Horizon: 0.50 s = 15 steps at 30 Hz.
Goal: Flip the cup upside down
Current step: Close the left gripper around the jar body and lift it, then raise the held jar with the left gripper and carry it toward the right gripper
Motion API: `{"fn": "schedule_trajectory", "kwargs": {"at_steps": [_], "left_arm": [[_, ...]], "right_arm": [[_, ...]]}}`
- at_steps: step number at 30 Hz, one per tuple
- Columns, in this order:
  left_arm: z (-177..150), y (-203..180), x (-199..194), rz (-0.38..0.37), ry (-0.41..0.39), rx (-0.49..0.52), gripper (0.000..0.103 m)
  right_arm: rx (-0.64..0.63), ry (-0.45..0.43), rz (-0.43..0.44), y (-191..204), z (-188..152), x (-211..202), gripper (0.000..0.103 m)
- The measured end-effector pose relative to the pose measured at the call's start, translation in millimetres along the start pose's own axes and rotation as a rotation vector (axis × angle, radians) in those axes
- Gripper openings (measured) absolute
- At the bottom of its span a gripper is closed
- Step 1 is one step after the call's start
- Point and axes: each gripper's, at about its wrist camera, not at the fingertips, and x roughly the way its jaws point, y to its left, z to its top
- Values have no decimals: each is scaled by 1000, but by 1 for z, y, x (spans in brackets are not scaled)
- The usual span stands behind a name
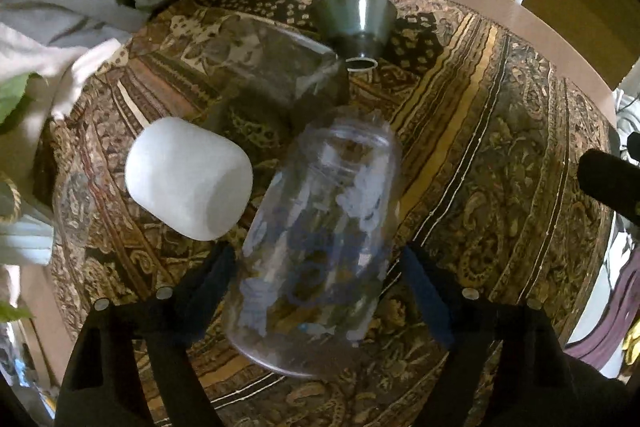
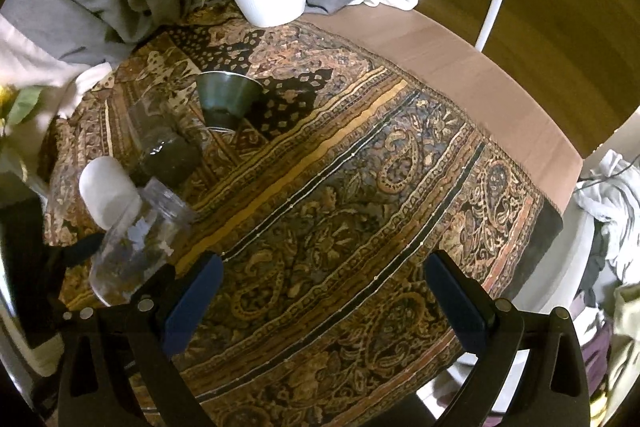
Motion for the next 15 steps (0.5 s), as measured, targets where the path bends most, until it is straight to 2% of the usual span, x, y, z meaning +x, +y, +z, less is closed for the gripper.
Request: {"fn": "schedule_trajectory", "kwargs": {"at_steps": [7,15], "left_arm": [[1,-5,1,-11,-4,-58,79],[-5,-15,-13,-9,-24,-163,77]], "right_arm": [[-12,0,3,-7,5,2,102],[-88,-12,14,-16,12,-1,102]]}}
